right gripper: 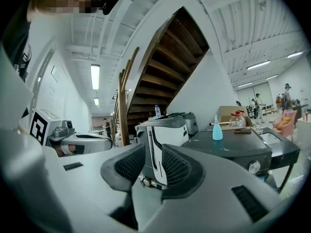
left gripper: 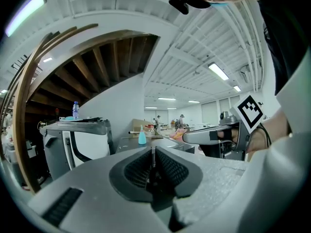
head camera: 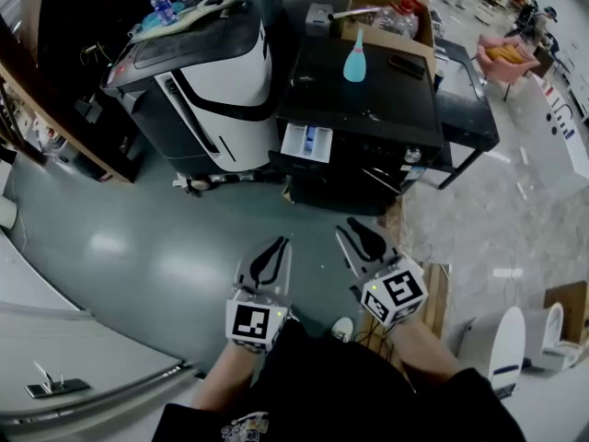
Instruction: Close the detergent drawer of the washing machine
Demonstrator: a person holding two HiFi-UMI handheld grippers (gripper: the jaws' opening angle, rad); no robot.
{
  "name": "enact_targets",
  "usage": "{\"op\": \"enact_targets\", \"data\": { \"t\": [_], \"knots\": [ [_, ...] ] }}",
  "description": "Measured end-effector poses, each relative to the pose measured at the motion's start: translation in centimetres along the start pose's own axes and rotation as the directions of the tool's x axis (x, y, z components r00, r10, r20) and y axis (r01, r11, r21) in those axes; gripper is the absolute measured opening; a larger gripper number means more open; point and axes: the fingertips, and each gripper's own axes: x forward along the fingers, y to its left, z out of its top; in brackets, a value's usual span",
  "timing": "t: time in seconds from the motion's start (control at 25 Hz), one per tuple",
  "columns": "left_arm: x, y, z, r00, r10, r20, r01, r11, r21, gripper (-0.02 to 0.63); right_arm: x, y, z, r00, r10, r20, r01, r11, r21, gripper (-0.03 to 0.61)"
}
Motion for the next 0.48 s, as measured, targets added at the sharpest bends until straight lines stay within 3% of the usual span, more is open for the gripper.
{"op": "enact_targets", "data": {
  "t": [0.48],
  "knots": [
    [3.4, 6.5, -0.8, 0.996, -0.087, -0.023, 0.086, 0.996, -0.007, 0.069, 6.8, -1.0, -0.8, 0.996, -0.088, -0.022, 0.089, 0.995, 0.033, 0.148]
  ]
}}
